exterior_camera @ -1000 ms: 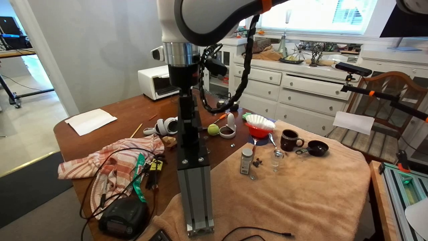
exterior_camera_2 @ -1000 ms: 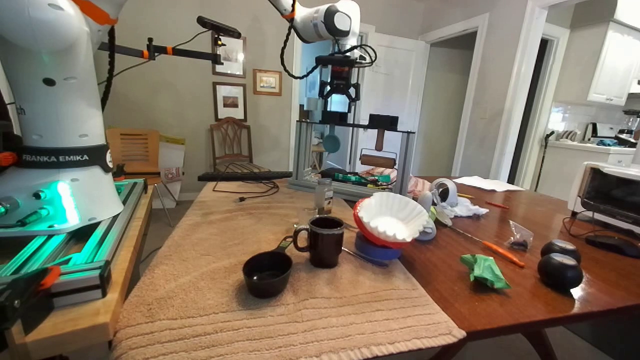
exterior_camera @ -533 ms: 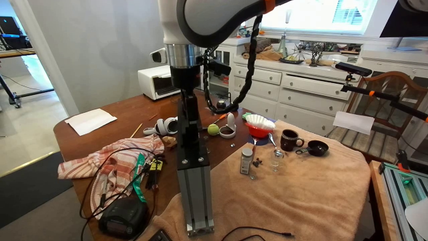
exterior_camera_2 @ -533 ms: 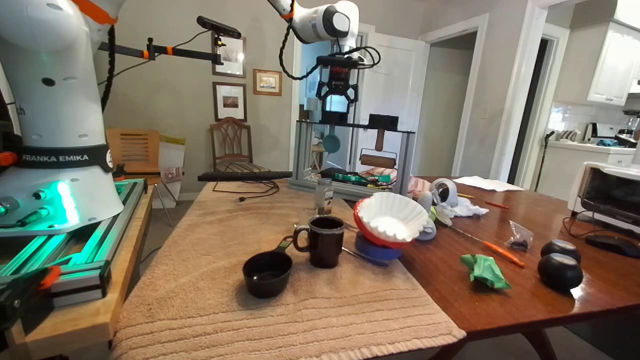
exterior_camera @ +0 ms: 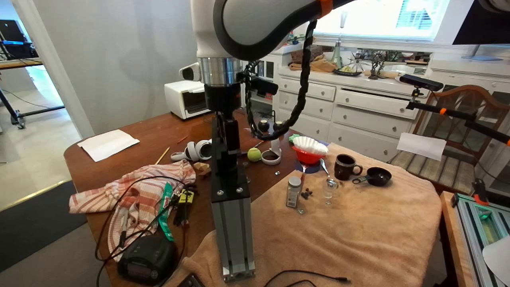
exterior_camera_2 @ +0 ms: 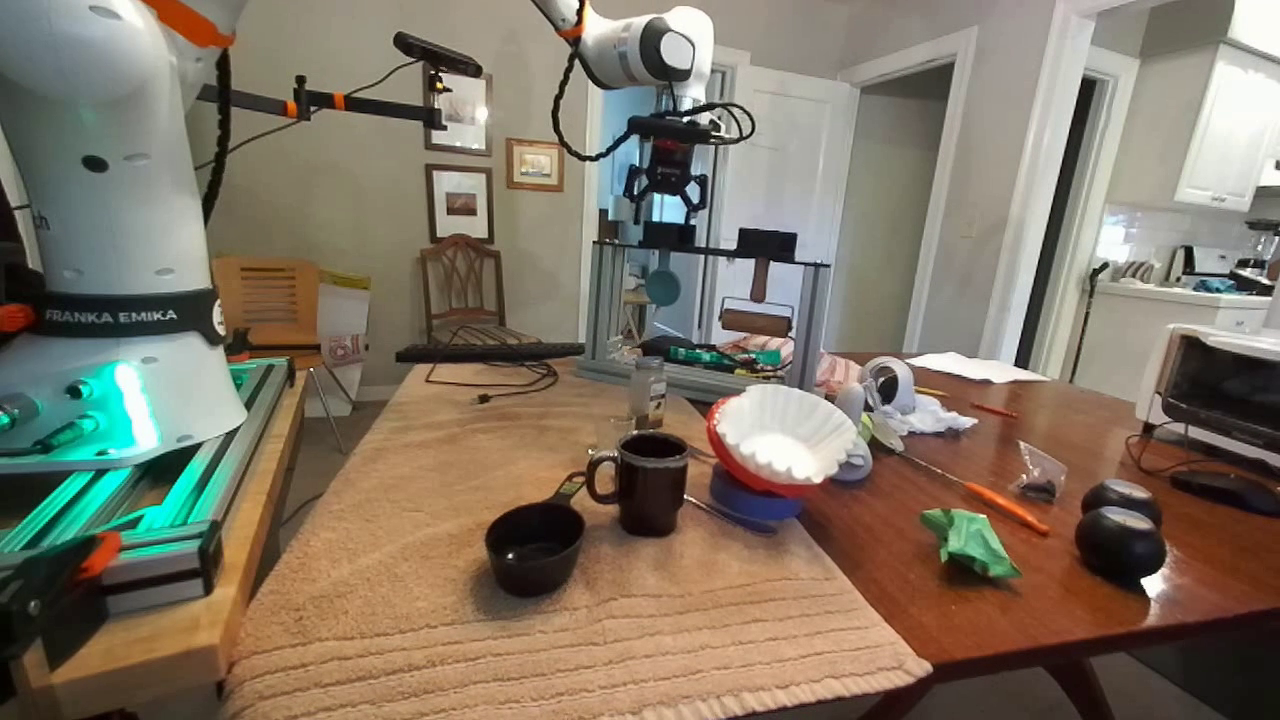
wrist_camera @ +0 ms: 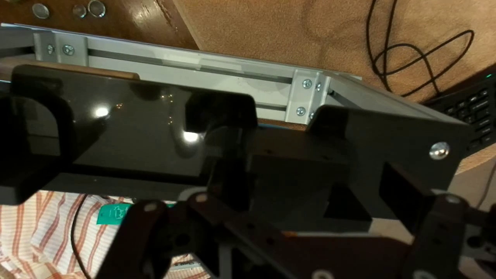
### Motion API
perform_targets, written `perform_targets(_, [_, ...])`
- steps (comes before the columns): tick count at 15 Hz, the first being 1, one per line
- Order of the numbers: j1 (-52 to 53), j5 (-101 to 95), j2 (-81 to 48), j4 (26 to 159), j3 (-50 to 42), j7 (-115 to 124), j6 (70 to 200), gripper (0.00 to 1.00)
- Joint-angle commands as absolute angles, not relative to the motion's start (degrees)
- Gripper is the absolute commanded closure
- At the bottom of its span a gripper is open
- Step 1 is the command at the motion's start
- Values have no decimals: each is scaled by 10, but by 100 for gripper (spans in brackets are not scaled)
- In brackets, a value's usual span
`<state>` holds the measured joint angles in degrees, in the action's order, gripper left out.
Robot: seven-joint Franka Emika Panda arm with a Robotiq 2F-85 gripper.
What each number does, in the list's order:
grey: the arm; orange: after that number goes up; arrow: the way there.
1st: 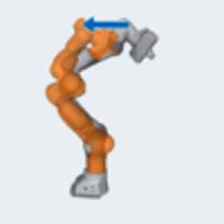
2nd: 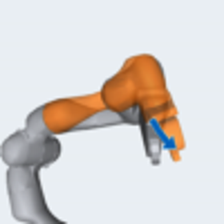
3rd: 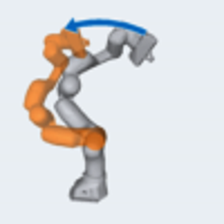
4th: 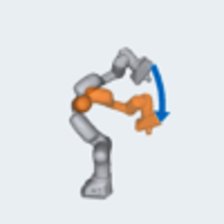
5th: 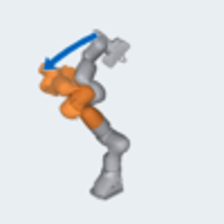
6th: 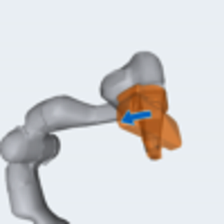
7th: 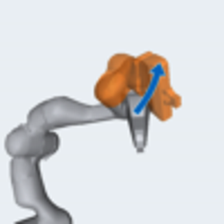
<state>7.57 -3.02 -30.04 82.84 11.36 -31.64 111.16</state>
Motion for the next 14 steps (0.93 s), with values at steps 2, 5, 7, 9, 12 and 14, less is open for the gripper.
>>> perform_targets(2, [74,-13,-285,855,120,-295,1129,0])
perform_targets(5, [77,-13,-285,854,116,-267,1127,0])
perform_targets(7, [84,-20,-287,852,111,-234,1124,0])
perform_targets(9, [86,-22,-289,849,110,-217,1125,0])
perform_targets(12, [90,-34,-293,844,108,-210,1126,0])
perform_targets(14, [93,-41,-293,842,106,-210,1127,0])
